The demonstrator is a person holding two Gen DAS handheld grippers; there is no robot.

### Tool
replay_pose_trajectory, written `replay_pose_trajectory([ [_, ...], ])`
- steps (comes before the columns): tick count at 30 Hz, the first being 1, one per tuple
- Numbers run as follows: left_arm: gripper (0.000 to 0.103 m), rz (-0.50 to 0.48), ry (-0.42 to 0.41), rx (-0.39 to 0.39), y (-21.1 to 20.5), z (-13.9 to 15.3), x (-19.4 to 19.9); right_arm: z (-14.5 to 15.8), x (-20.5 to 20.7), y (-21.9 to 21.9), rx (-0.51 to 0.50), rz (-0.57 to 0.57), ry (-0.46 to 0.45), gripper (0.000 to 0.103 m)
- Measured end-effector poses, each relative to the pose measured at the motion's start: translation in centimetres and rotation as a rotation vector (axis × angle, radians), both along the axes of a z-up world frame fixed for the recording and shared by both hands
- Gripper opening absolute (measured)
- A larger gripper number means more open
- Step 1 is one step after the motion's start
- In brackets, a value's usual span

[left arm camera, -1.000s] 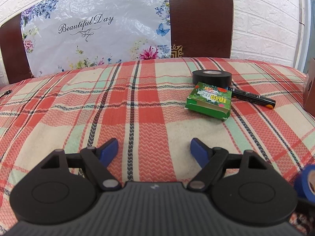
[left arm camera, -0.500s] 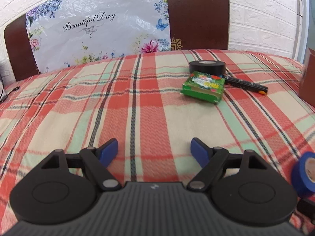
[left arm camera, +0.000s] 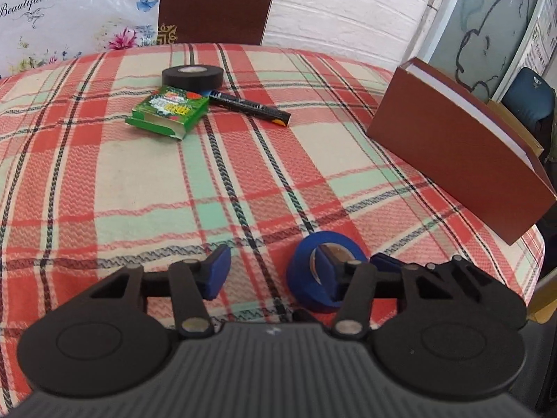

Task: Organize objects
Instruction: 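Grasp the blue tape roll with the right tool, then carry the blue tape roll into the brown box and open the right tool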

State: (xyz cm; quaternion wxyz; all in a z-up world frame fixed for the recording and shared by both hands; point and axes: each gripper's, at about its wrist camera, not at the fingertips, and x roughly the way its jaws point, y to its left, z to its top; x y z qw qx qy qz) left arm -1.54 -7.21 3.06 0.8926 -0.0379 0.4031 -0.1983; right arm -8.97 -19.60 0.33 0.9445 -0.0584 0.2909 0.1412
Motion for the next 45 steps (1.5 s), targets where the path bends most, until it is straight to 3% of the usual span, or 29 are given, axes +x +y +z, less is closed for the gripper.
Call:
replay_pose_trajectory([
  [6,0.040,-0.029,0.011,0.019,-1.2,-0.3,-0.2,0.0,0.1,0.1,0.002,0.007,0.003,0.075],
  [9,0.026,-0.046,0.004,0.036,-2.0,-0.5,-0.3,0.0,0.2,0.4,-0.008,0.023,0.003,0.070],
  [14,0.020,-0.018,0.021,0.037,-2.2,-0.3,-0.3,0.0,-0.1,0.5,-0.017,0.038,-0.015,0.058],
  [18,0.019,-0.013,0.018,0.023,-2.6,1.1,-0.6,0.4,-0.9,0.1,-0.006,0.023,-0.058,0.058],
  [22,0.020,-0.055,-0.059,0.012,-5.1,4.3,-0.4,2.3,-1.8,-1.4,-0.009,-0.038,-0.176,0.058],
  [27,0.020,-0.159,-0.181,-0.007,-11.4,9.0,0.9,5.6,-1.3,-5.7,-0.031,-0.186,-0.336,0.058],
  [31,0.020,-0.256,-0.267,-0.016,-17.3,11.1,1.8,7.6,-0.3,-10.4,-0.051,-0.329,-0.423,0.058],
  [39,0.020,-0.328,-0.279,-0.007,-25.3,10.0,4.5,7.7,2.8,-17.8,-0.029,-0.507,-0.393,0.058],
  [41,0.021,-0.307,-0.266,0.020,-25.9,9.3,4.8,7.0,3.8,-18.9,-0.024,-0.523,-0.339,0.059],
  [45,0.025,-0.288,-0.279,0.061,-25.4,8.6,4.5,6.5,3.4,-19.2,-0.006,-0.551,-0.357,0.066],
])
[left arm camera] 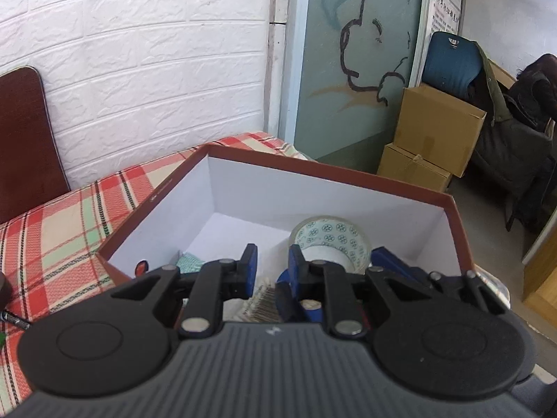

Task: Organize objects
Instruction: 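Carry the blue tape roll into the brown box and open the right tool, then move the right tool back over the cloth to the green gum pack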

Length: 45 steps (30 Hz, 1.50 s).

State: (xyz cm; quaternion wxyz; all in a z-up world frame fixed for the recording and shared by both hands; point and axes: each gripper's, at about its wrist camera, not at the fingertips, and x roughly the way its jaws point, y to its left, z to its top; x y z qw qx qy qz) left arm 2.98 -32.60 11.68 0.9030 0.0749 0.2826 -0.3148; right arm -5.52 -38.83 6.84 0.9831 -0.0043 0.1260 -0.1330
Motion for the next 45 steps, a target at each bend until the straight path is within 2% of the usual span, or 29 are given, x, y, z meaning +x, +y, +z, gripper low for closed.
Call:
replay_pose_trajectory([
  [4,0.030,0.006,-0.022,-0.032,2.5,0.3,-1.1,0.1,-1.9,1.0,0.004,0.008,-0.042,0.068],
  [6,0.031,0.014,-0.041,-0.044,4.3,0.3,-1.9,0.0,-3.0,2.5,-0.033,0.015,-0.067,0.070],
  [10,0.031,0.078,-0.054,-0.038,8.9,-0.7,-2.8,-0.7,-4.4,6.5,-0.069,0.108,-0.084,0.071],
  [13,0.031,0.172,0.001,-0.004,13.0,-2.6,-2.5,-1.7,-3.9,9.5,-0.076,0.222,0.001,0.072],
  [17,0.031,0.331,0.119,0.049,19.1,-6.0,-1.6,-3.3,-1.8,13.2,-0.030,0.398,0.217,0.072],
  [19,0.031,0.404,0.148,0.068,22.2,-7.3,-1.6,-3.9,-1.2,15.1,-0.052,0.456,0.292,0.072],
  [22,0.031,0.494,0.157,0.090,26.1,-8.6,-1.6,-4.7,-1.2,17.7,-0.121,0.520,0.347,0.072],
  [24,0.032,0.528,0.122,0.080,28.5,-8.7,-1.9,-4.9,-1.7,20.9,-0.162,0.543,0.361,0.072],
  [26,0.033,0.591,0.076,0.131,30.2,-8.8,-1.7,-5.6,-1.4,22.2,-0.186,0.558,0.361,0.072],
  [28,0.038,0.647,0.050,0.146,32.3,-9.1,-1.3,-5.8,-1.1,23.0,-0.188,0.565,0.365,0.072],
  [31,0.043,0.740,0.020,0.134,35.7,-9.5,-0.3,-5.6,1.3,23.3,-0.122,0.581,0.379,0.074],
  [32,0.045,0.763,0.004,0.132,36.7,-9.6,0.0,-5.6,1.8,23.6,-0.094,0.588,0.386,0.078],
  [34,0.055,0.799,-0.046,0.133,38.3,-10.3,-0.1,-5.9,4.9,23.8,-0.030,0.593,0.405,0.083],
  [35,0.059,0.804,-0.038,0.078,39.4,-10.4,-0.3,-6.0,5.9,24.0,-0.001,0.589,0.415,0.084],
  [37,0.059,0.812,-0.021,-0.004,40.5,-10.3,-0.4,-6.1,7.8,24.5,0.052,0.580,0.421,0.086],
  [41,0.060,0.808,-0.046,0.030,39.7,-10.4,-0.6,-6.3,10.8,25.9,0.137,0.577,0.385,0.089],
  [45,0.060,0.808,-0.042,0.011,40.1,-10.6,-0.5,-6.4,13.6,27.4,0.186,0.531,0.361,0.095],
])
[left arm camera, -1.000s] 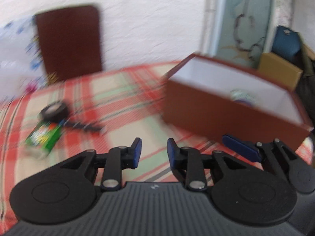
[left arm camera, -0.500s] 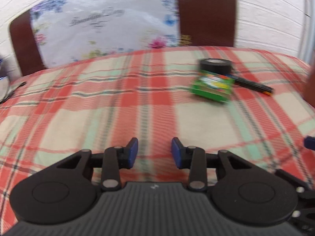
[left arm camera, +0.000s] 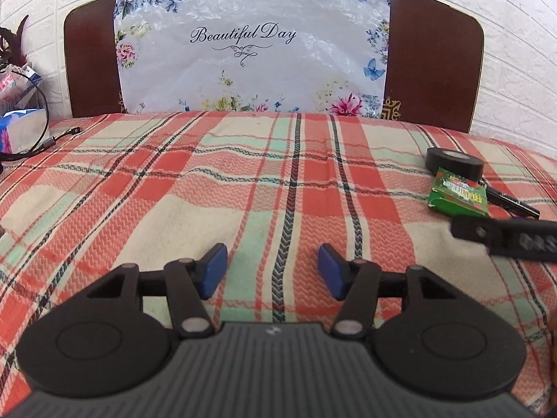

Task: Organize objects
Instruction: 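Move the right tool back over the cloth to the green gum pack, then grasp the green gum pack with the right tool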

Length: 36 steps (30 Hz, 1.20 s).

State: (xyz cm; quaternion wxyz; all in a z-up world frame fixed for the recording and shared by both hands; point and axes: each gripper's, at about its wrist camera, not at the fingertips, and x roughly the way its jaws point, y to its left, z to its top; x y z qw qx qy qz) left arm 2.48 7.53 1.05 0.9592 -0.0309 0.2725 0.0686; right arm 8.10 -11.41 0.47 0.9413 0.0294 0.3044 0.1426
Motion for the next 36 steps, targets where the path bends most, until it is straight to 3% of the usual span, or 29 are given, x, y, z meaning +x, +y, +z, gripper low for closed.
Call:
replay_pose_trajectory([
  [4,0.062,0.000,0.001,0.006,0.0,-0.1,0.2,-0.1,2.5,1.2,-0.007,-0.050,0.023,0.103],
  [9,0.064,-0.003,0.001,0.001,0.0,-0.2,0.2,-0.3,4.1,2.2,-0.023,-0.090,0.037,0.103],
  [15,0.065,-0.004,0.002,0.004,0.0,-0.2,0.2,-0.6,4.8,3.7,-0.113,-0.130,0.035,0.102],
  [18,0.065,-0.004,0.003,0.005,0.0,-0.2,0.3,-0.5,4.5,3.7,-0.112,-0.115,0.024,0.093],
  [23,0.065,-0.005,0.003,0.005,0.0,-0.2,0.3,-0.3,3.8,3.9,-0.110,-0.071,0.000,0.062],
  [28,0.066,-0.005,0.003,0.005,0.0,-0.2,0.3,-0.1,3.2,4.0,-0.109,-0.025,-0.009,0.040],
  [36,0.066,-0.005,0.003,0.005,0.0,-0.2,0.3,0.1,0.7,3.0,-0.119,0.071,-0.008,0.026],
])
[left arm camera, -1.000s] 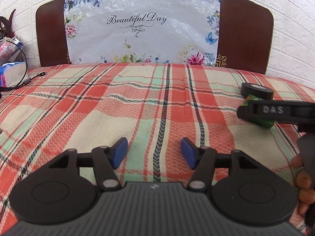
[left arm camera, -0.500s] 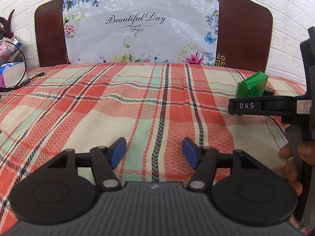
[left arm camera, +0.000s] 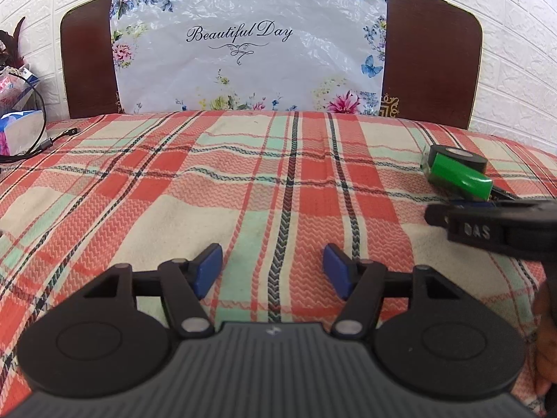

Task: Organize objects
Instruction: 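Grasp the green gum pack with the right tool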

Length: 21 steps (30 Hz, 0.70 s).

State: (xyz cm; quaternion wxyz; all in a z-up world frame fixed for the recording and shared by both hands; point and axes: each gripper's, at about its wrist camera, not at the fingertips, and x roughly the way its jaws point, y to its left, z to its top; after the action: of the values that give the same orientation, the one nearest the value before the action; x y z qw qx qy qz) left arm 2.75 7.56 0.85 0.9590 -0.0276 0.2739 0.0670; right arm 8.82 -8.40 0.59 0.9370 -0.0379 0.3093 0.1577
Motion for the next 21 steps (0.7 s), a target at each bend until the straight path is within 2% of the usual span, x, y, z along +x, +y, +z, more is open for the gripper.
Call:
replay_pose_trajectory([
  [2,0.066,-0.001,0.000,-0.001,0.0,0.0,0.0,0.1,-1.1,-0.4,-0.004,0.024,0.001,0.023],
  [6,0.068,-0.008,-0.003,-0.022,0.3,0.0,0.0,0.4,-3.6,-1.2,-0.015,0.071,-0.003,0.024],
  [9,0.070,-0.014,-0.004,-0.023,0.2,0.0,0.0,1.1,-5.4,-2.1,-0.013,0.076,-0.081,0.038],
  [11,0.070,-0.016,-0.003,-0.020,0.2,0.0,0.0,1.5,-5.4,-2.4,-0.010,0.059,-0.123,0.053],
  [12,0.071,-0.017,-0.003,-0.020,0.2,0.0,0.0,1.5,-5.0,-2.1,-0.030,0.055,-0.131,0.058],
  [14,0.071,-0.019,-0.003,-0.022,0.2,0.0,0.0,1.3,-3.6,-1.7,-0.069,0.044,-0.128,0.075],
  [19,0.073,-0.024,-0.002,-0.016,0.1,-0.1,0.0,1.2,0.7,-2.0,-0.021,-0.008,-0.085,0.077],
  [21,0.074,-0.026,-0.002,-0.017,0.1,-0.1,0.1,0.6,2.6,-1.9,0.009,0.023,-0.027,0.081],
])
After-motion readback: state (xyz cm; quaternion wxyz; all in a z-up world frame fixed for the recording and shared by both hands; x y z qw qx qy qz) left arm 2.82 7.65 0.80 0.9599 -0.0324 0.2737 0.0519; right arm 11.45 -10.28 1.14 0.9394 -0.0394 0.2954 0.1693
